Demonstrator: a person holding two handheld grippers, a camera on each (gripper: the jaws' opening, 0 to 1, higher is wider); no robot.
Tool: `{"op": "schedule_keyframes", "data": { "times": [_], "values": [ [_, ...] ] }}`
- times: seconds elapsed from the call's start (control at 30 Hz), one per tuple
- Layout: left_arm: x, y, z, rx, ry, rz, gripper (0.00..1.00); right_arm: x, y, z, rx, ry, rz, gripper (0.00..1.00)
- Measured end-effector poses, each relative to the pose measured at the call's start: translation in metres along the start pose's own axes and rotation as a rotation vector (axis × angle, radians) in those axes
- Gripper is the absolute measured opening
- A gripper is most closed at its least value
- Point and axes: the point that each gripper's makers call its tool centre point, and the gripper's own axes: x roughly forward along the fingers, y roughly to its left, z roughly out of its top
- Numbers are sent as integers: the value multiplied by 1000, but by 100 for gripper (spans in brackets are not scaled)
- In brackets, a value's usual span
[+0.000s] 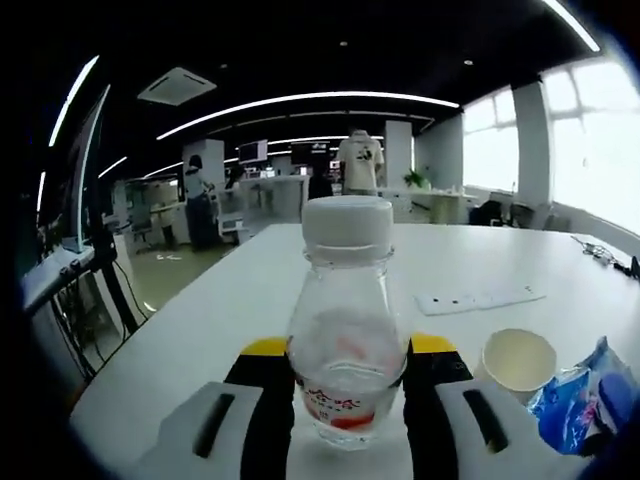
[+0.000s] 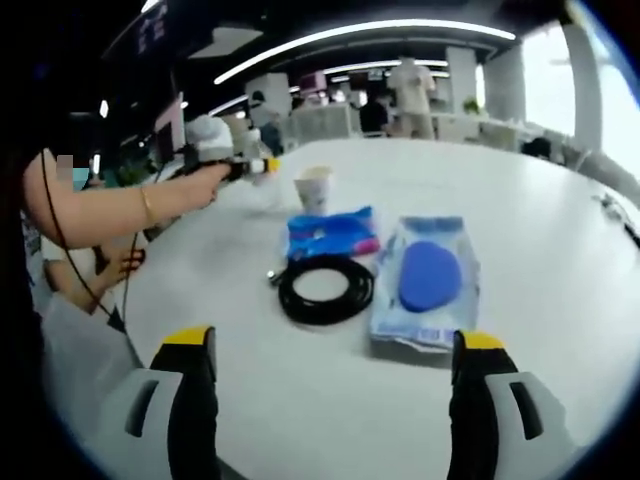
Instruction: Arrange the tabletop items into an orderly group along one side of the table until the central work area is clear of visible clutter.
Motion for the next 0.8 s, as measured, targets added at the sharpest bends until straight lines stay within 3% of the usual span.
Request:
{"op": "schedule_keyframes", "data": {
  "times": [0.17,0.8],
  "values": [
    [-2,2,-4,-28,26,60,40,1,-3,0,6,-6,-6,92],
    [-5,1,-5,-42,-5,194,41,6,-2,-9,11,17,15,92]
  ]
}}
